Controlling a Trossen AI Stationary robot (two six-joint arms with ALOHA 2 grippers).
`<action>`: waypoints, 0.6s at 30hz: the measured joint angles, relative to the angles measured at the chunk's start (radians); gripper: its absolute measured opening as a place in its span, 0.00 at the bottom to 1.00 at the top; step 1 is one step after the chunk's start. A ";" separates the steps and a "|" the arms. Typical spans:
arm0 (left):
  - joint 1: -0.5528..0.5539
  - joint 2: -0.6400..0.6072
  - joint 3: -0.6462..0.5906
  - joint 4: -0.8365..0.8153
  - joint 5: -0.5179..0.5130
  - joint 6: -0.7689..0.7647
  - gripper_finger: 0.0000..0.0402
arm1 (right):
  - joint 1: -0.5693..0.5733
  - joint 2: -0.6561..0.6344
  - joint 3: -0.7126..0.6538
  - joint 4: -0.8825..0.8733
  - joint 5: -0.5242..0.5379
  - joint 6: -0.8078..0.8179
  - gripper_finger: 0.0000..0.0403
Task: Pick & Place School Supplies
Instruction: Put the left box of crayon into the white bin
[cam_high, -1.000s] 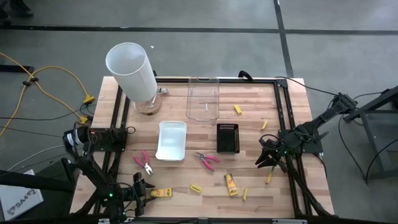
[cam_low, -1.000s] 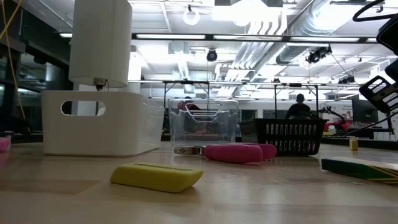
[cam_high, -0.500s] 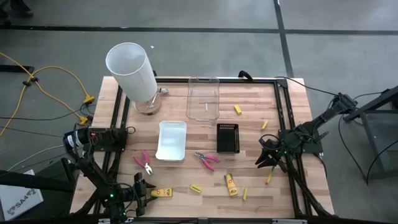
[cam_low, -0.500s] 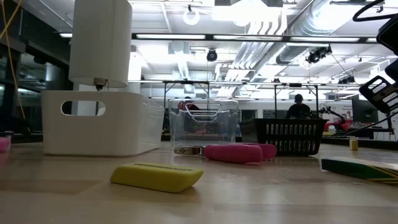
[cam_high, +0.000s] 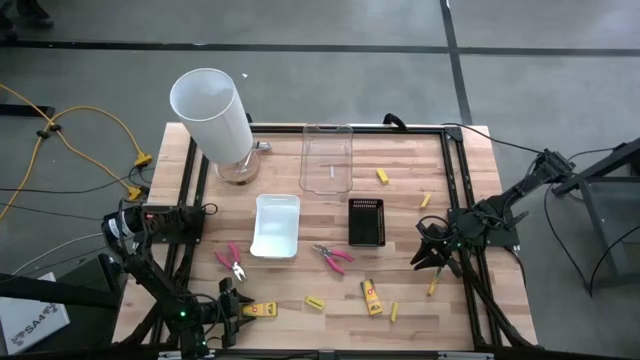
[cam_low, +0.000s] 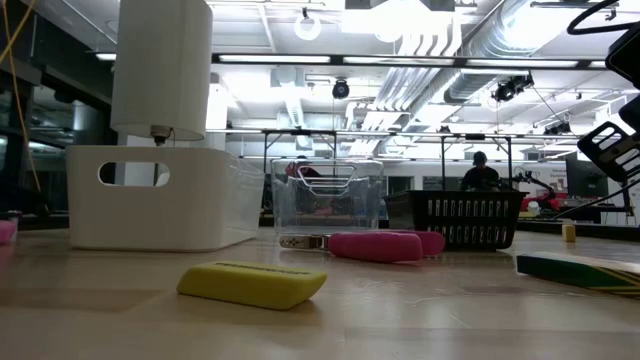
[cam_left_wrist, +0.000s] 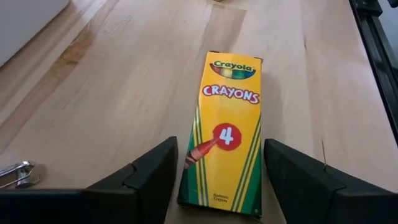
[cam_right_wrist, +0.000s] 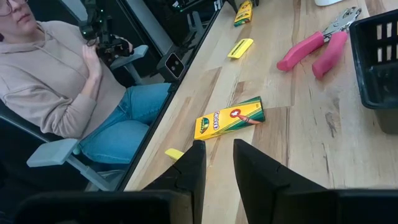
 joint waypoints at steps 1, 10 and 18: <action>0.000 0.000 0.000 -0.003 0.004 0.000 0.56 | 0.000 0.000 0.000 0.000 0.000 0.000 0.18; 0.015 0.000 0.000 -0.019 0.037 -0.001 0.51 | 0.000 0.000 0.000 0.000 0.000 0.000 0.18; 0.015 0.001 0.000 -0.018 0.033 -0.002 0.51 | 0.000 0.000 0.000 0.000 0.000 0.000 0.18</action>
